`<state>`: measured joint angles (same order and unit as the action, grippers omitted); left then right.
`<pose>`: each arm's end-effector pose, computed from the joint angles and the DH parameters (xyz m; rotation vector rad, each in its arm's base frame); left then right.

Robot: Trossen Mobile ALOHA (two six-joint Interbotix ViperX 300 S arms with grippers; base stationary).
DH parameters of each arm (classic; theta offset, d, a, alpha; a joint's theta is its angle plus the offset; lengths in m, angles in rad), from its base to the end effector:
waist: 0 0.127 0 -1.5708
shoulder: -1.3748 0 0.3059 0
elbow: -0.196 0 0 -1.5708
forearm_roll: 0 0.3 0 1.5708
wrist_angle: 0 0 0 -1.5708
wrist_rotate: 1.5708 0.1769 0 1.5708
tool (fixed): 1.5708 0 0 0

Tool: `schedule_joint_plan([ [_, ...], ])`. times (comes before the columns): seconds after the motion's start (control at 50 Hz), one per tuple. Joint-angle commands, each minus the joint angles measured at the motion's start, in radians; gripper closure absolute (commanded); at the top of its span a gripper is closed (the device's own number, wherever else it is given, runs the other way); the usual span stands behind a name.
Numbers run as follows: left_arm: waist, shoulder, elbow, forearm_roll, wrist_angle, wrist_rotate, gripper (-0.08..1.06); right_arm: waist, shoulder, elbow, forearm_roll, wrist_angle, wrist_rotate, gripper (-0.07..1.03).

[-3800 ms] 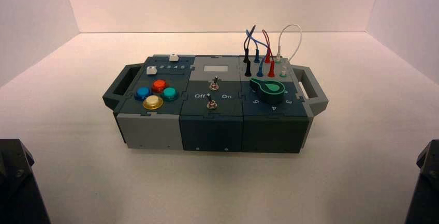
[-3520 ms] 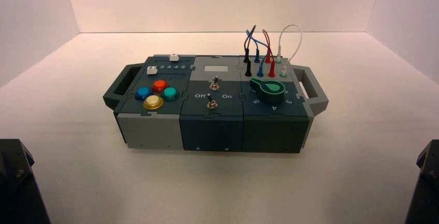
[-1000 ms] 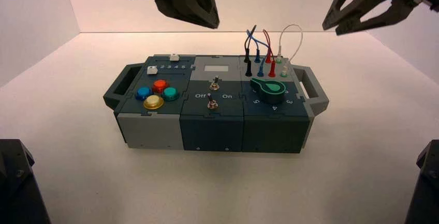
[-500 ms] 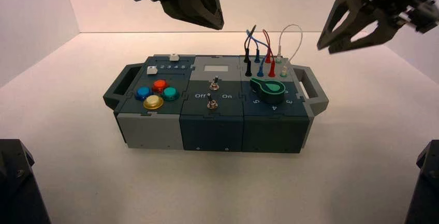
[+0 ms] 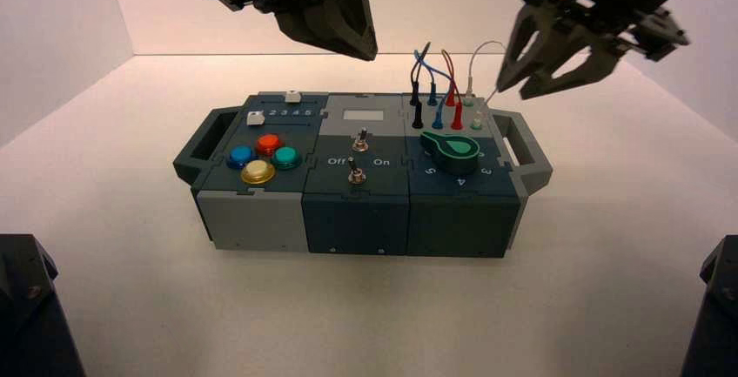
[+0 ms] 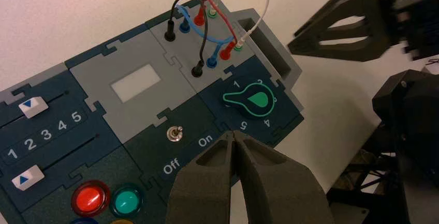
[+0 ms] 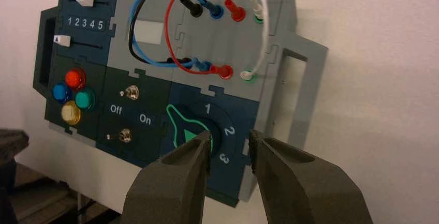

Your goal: Pull the white wire.

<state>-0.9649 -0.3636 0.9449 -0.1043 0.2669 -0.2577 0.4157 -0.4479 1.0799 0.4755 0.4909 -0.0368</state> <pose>0.1764 -0.2632 0.1314 0.0846 0.9321 -0.7698 0.2114 0.1350 0.0940 0.2312 1.1792 0.3498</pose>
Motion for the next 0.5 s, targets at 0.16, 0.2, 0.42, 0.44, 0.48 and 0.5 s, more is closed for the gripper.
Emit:
schedule_joint_plan([
  [0.16, -0.003, -0.008, -0.032, -0.002, -0.009, -0.002, 1.00, 0.008, 0.095, -0.060, 0.009, -0.038, -0.006, 0.55],
  [0.2, -0.003, -0.008, -0.032, -0.002, -0.009, -0.002, 1.00, 0.008, 0.112, -0.064, 0.011, -0.046, -0.005, 0.55],
  [0.42, -0.003, -0.008, -0.032, 0.000, -0.009, -0.002, 1.00, 0.009, 0.153, -0.087, 0.009, -0.063, -0.006, 0.55],
  [0.44, -0.003, -0.008, -0.032, 0.000, -0.009, -0.002, 1.00, 0.009, 0.153, -0.087, 0.009, -0.064, -0.006, 0.55],
  [0.48, -0.003, -0.008, -0.034, 0.000, -0.009, -0.002, 1.00, 0.008, 0.160, -0.092, 0.009, -0.067, -0.006, 0.55],
  [0.5, -0.003, -0.008, -0.032, 0.000, -0.009, -0.002, 1.00, 0.009, 0.164, -0.094, 0.009, -0.072, -0.006, 0.55],
])
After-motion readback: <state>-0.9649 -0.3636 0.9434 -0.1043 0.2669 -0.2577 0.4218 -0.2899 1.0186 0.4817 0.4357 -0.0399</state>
